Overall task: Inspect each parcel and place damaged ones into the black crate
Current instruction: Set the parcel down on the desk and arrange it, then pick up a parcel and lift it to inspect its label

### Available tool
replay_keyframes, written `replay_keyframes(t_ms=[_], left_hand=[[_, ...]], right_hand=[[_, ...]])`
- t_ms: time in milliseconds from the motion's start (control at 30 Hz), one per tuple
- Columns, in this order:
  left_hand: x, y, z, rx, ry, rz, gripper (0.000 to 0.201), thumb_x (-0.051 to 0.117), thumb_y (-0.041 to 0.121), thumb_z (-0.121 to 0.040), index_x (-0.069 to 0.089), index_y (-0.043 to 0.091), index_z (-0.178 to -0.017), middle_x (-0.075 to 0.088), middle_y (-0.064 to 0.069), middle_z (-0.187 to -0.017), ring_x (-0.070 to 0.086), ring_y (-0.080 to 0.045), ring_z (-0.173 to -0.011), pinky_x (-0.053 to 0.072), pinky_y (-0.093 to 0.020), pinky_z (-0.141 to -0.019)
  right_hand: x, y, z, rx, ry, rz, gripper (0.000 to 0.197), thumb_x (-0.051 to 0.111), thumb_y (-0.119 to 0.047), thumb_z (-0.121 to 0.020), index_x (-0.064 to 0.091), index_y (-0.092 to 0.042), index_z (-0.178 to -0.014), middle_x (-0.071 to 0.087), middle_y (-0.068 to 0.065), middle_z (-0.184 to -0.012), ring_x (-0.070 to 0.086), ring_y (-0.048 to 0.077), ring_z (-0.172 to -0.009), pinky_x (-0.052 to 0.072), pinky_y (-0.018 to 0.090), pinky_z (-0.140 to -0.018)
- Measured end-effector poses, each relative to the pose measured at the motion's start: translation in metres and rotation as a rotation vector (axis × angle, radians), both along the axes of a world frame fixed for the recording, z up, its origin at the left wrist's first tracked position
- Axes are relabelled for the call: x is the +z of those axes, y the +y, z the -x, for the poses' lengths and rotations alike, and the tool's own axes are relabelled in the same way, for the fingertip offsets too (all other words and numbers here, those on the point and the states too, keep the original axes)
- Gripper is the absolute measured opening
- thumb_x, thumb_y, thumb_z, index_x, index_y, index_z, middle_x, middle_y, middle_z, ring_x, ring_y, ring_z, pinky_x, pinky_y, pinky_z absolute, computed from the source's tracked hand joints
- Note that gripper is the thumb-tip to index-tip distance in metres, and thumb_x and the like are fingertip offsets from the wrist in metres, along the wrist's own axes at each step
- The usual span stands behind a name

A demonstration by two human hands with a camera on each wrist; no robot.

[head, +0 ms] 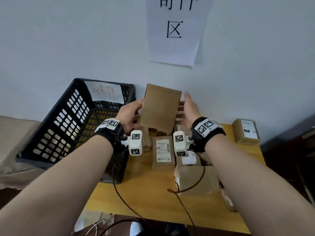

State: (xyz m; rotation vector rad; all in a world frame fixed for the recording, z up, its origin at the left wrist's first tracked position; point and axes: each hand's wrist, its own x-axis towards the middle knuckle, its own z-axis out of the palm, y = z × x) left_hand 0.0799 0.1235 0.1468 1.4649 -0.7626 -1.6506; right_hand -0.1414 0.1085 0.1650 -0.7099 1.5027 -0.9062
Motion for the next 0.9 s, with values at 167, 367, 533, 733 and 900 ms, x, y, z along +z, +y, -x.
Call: replay_keyframes(t_ms=[167,367,533,733,900], left_hand=[[0.059,-0.022,-0.019,0.062,-0.090,0.234,0.066,0.078,0.028,-0.092,0.050,0.011,-0.149,0.069,-0.011,-0.128,0.072,-0.018,-0.105,0.059,-0.028,-0.079],[0.125,-0.028,-0.031,0.124,-0.071,0.525,0.075,0.080,0.010,-0.088,0.044,0.005,-0.154,0.067,-0.010,-0.138,0.072,-0.025,-0.113,0.061,-0.038,-0.091],[0.161,-0.031,-0.029,0.219,0.079,0.734,0.045,0.069,0.011,-0.098,0.061,0.013,-0.142,0.071,-0.003,-0.133,0.070,-0.021,-0.118,0.060,-0.039,-0.093],[0.172,-0.040,0.003,0.218,0.126,0.704,0.030,0.056,0.029,-0.105,0.072,0.017,-0.128,0.075,0.001,-0.123,0.069,-0.014,-0.103,0.058,-0.032,-0.080],[0.152,-0.057,0.049,0.166,0.264,0.571,0.025,0.060,0.040,-0.102,0.074,0.019,-0.100,0.072,0.002,-0.098,0.062,-0.019,-0.086,0.049,-0.041,-0.087]], right_hand=[[0.067,-0.015,-0.001,0.136,-0.134,0.063,0.065,0.051,-0.075,-0.091,0.061,-0.024,-0.132,0.068,0.011,-0.122,0.069,0.040,-0.106,0.057,0.064,-0.087],[0.123,-0.028,-0.004,0.160,-0.216,0.247,0.031,0.059,-0.037,-0.096,0.064,-0.022,-0.122,0.073,0.006,-0.116,0.070,0.028,-0.103,0.056,0.059,-0.095],[0.150,-0.032,-0.001,0.130,-0.089,0.420,0.034,0.052,-0.027,-0.102,0.048,-0.025,-0.136,0.063,0.006,-0.128,0.068,0.033,-0.106,0.062,0.053,-0.083],[0.150,-0.024,0.030,0.186,-0.091,0.462,0.035,0.046,-0.043,-0.107,0.066,-0.023,-0.127,0.072,0.007,-0.125,0.072,0.029,-0.101,0.059,0.059,-0.090],[0.132,-0.013,0.081,0.171,-0.175,0.472,0.060,0.034,-0.068,-0.102,0.066,-0.028,-0.133,0.072,0.004,-0.129,0.065,0.030,-0.124,0.052,0.060,-0.102]])
